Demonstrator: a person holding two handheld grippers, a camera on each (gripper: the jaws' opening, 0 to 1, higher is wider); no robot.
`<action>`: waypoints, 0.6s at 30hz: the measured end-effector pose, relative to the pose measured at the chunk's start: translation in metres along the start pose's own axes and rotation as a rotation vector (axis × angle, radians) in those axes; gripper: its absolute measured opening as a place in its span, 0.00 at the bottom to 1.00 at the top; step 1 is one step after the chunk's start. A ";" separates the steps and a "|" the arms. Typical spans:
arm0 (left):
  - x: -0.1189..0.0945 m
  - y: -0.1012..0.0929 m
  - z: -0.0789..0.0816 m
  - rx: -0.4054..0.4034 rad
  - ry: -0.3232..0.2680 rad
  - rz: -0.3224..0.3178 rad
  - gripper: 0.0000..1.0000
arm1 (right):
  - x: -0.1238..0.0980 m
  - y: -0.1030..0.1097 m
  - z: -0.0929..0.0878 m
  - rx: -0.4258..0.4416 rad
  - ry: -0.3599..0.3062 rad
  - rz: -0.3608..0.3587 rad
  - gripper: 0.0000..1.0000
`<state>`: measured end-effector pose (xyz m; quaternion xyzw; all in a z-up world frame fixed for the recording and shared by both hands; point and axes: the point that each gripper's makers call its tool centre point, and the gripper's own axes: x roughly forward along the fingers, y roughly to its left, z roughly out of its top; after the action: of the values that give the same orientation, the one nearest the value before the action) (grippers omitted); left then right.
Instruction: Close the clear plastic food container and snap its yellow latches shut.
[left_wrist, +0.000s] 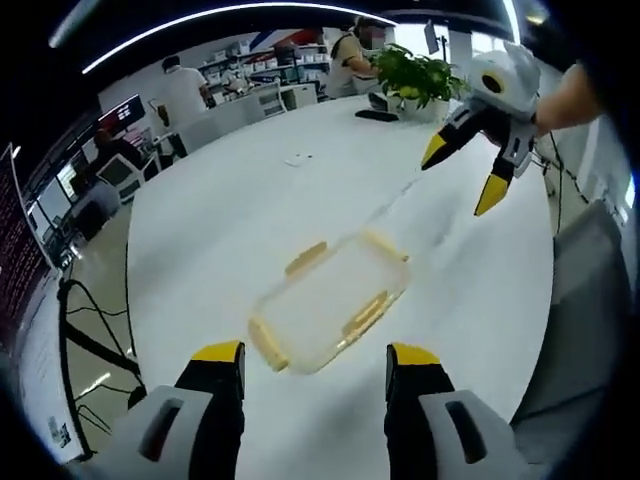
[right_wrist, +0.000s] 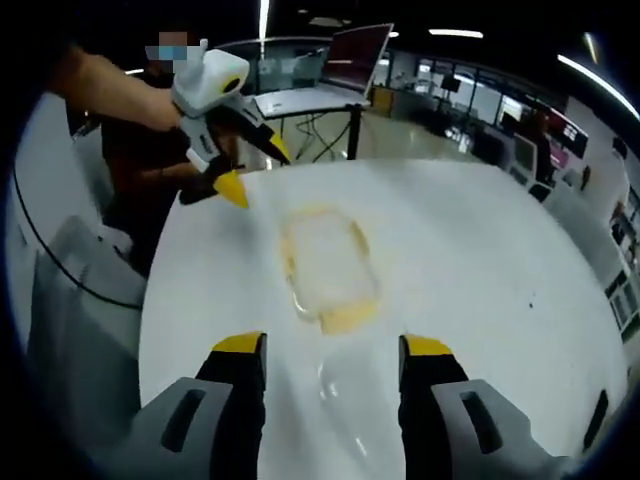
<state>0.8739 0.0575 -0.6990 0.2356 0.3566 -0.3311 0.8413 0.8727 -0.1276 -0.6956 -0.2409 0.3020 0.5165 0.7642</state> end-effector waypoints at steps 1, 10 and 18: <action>0.001 0.000 0.001 0.015 0.001 -0.010 0.51 | 0.003 0.000 0.002 -0.010 0.002 0.009 0.50; 0.015 0.008 -0.004 0.117 0.061 -0.081 0.51 | 0.019 -0.002 0.015 -0.056 0.006 0.046 0.49; 0.023 0.019 0.004 0.131 0.041 -0.155 0.53 | 0.034 0.002 0.015 -0.066 0.015 0.072 0.49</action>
<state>0.9012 0.0590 -0.7106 0.2688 0.3685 -0.4129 0.7883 0.8838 -0.0951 -0.7090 -0.2588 0.2989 0.5514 0.7346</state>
